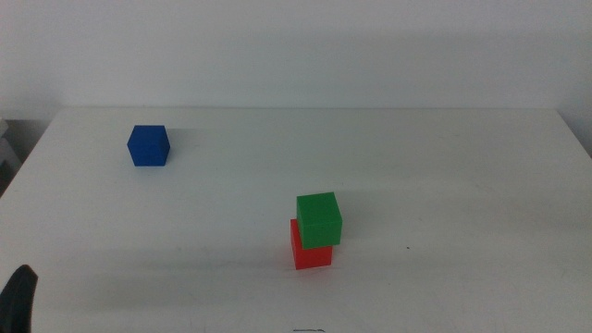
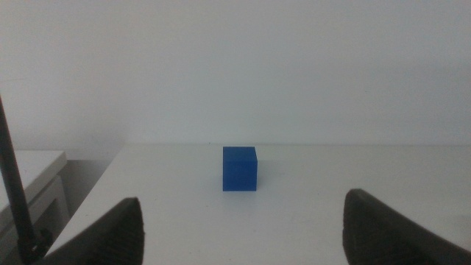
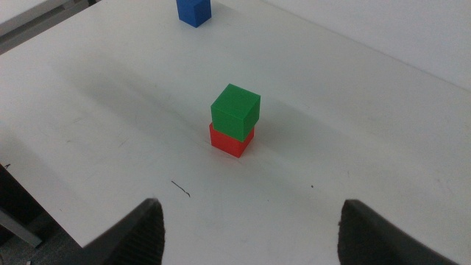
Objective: Stack red cubes first, then green, then blue cubes in a specific spot.
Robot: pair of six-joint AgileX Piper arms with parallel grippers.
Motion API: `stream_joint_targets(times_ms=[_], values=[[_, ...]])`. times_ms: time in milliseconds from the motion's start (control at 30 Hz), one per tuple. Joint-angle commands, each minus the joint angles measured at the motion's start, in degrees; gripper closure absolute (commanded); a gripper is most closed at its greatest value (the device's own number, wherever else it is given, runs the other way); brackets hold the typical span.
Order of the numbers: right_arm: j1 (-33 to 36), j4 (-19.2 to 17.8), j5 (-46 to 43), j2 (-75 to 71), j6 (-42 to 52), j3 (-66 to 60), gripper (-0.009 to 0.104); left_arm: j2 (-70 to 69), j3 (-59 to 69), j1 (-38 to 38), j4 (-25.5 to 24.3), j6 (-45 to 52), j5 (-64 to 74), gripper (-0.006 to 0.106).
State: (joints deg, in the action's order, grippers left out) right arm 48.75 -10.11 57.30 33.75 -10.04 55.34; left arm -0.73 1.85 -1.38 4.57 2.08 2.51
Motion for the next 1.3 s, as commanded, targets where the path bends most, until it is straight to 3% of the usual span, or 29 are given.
stream_joint_targets(times_ms=[0,233,500,667,1033,1267], values=[[0.13,-1.36,-3.89,0.36,0.89,1.24,0.035,-1.2,-0.44,0.27,0.54,-0.45,-5.27,0.009],[0.13,-1.36,-3.89,0.36,0.89,1.24,0.035,14.86,-14.72,0.27,0.49,-0.45,1.41,0.009],[0.13,-1.36,-3.89,0.36,0.89,1.24,0.035,42.94,-44.12,0.27,-0.93,-0.39,34.51,0.009],[0.13,-1.36,-3.89,0.36,0.89,1.24,0.035,57.8,-57.19,0.27,-0.93,-0.39,47.56,0.009],[0.13,-1.36,-3.89,0.36,0.89,1.24,0.035,80.63,-70.88,0.22,0.03,1.33,48.41,0.009],[0.13,-1.36,-3.89,0.36,0.89,1.24,0.035,96.87,-89.74,0.22,-0.81,3.89,51.41,0.009]])
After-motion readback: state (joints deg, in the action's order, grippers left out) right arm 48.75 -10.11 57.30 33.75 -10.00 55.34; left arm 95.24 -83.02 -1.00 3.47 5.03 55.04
